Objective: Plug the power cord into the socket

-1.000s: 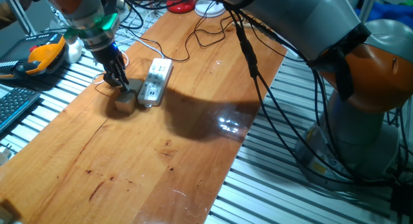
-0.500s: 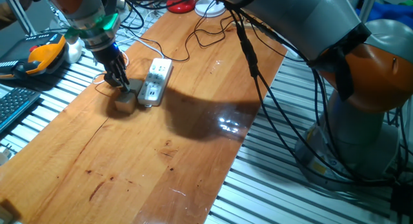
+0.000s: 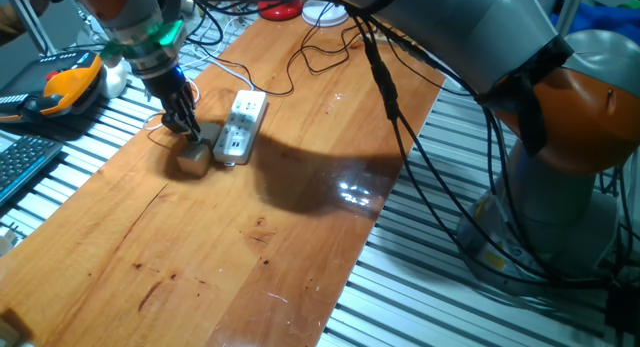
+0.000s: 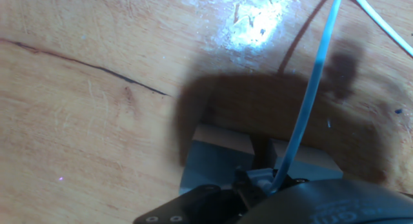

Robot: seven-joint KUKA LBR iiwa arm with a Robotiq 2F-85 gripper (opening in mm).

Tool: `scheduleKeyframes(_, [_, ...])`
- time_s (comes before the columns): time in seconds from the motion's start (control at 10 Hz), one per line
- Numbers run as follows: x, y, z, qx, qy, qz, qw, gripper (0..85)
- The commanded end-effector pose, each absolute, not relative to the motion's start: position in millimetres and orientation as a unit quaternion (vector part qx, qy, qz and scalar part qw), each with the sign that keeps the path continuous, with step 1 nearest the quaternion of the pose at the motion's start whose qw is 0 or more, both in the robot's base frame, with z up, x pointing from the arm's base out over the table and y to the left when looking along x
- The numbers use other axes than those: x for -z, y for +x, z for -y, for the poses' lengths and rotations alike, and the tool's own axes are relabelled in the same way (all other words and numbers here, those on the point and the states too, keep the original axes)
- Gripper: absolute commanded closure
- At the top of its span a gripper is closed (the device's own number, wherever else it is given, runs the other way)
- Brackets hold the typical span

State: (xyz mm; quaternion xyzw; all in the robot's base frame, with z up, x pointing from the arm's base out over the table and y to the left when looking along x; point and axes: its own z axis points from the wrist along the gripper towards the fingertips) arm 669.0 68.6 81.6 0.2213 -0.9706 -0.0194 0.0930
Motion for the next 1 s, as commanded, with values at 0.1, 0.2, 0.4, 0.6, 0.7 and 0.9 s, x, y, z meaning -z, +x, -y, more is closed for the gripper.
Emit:
scheduleKeyframes(0.1, [-87,669,-69,0.027,0.222,0.970,0.097,85.0])
scheduleKeyframes(0.2, [-94,669,-69,0.022,0.221,0.970,0.097,85.0])
scheduleKeyframes(0.4, [-112,667,-68,0.015,0.221,0.971,0.087,85.0])
scheduleKeyframes(0.6, [-131,661,-65,0.007,0.191,0.979,0.075,85.0])
scheduleKeyframes(0.7, [-139,657,-61,0.007,0.170,0.983,0.070,85.0])
scheduleKeyframes(0.9, [-154,647,-45,-0.010,0.121,0.991,0.059,85.0])
